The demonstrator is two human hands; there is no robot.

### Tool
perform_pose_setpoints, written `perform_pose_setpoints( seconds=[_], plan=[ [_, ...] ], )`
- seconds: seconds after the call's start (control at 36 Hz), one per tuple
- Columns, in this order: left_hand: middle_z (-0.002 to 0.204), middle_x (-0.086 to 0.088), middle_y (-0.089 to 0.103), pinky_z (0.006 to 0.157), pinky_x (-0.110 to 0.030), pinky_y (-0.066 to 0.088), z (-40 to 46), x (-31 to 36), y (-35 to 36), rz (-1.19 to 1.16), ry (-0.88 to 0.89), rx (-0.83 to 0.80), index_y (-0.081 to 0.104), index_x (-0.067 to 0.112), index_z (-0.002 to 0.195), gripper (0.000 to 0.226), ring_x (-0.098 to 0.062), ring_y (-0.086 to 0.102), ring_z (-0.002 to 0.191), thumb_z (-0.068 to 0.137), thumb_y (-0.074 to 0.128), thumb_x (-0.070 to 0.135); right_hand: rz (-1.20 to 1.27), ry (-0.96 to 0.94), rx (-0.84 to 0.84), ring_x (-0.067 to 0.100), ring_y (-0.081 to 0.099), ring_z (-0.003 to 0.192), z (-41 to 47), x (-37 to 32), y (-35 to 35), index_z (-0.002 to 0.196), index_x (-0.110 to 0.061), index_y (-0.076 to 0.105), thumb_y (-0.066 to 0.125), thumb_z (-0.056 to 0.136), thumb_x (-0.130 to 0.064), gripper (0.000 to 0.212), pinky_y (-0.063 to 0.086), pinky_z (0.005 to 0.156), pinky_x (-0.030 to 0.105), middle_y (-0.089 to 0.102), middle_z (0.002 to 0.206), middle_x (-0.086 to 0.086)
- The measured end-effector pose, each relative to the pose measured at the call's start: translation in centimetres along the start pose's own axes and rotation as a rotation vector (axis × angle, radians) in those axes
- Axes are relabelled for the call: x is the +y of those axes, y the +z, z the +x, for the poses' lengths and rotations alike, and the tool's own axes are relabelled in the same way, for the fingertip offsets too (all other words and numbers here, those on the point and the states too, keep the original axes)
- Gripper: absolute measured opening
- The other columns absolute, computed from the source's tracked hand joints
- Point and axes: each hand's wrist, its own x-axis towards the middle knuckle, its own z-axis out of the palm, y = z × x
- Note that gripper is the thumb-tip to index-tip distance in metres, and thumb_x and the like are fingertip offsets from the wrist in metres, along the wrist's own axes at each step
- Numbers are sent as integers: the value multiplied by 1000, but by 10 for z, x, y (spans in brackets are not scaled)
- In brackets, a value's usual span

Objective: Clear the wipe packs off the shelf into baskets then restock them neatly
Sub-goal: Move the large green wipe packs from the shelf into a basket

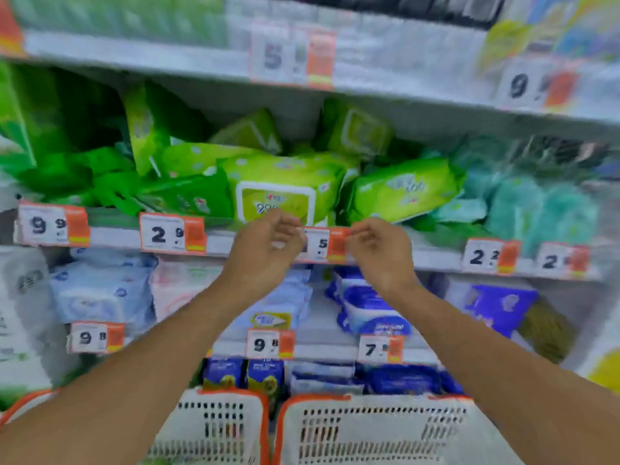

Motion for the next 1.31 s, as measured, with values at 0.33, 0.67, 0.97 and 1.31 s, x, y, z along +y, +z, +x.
perform_pose_setpoints(
  seconds=[0.33,0.67,0.97,1.31],
  plan=[
    [122,-3,55,96,-41,36,81,86,69,1200,314,-24,58,23,121,94,-27,42,113,57,50,92,-86,-3,53,17,59,105,87,34,-114,150,-19,29,79,59,-19,105,48,98,33,57,111,-10],
    [130,-4,62,115,-49,28,97,79,59,853,292,-130,45,23,140,90,-26,55,124,66,80,60,177,-200,140,-6,63,84,96,12,-127,107,-22,65,71,58,26,69,50,70,15,69,95,-13],
    [110,-7,68,69,-32,56,56,100,39,-610,-29,240,61,35,99,34,-17,68,84,72,82,30,752,-1,-248,25,68,108,54,-29,-142,132,-28,57,70,80,-20,55,57,93,47,68,128,7],
    [91,6,72,85,-36,54,12,63,-2,-514,-318,154,63,25,87,9,-18,68,89,89,67,33,668,223,-354,23,72,104,0,-39,-76,126,-41,55,59,92,-37,35,59,87,46,73,118,1]
  ],
)
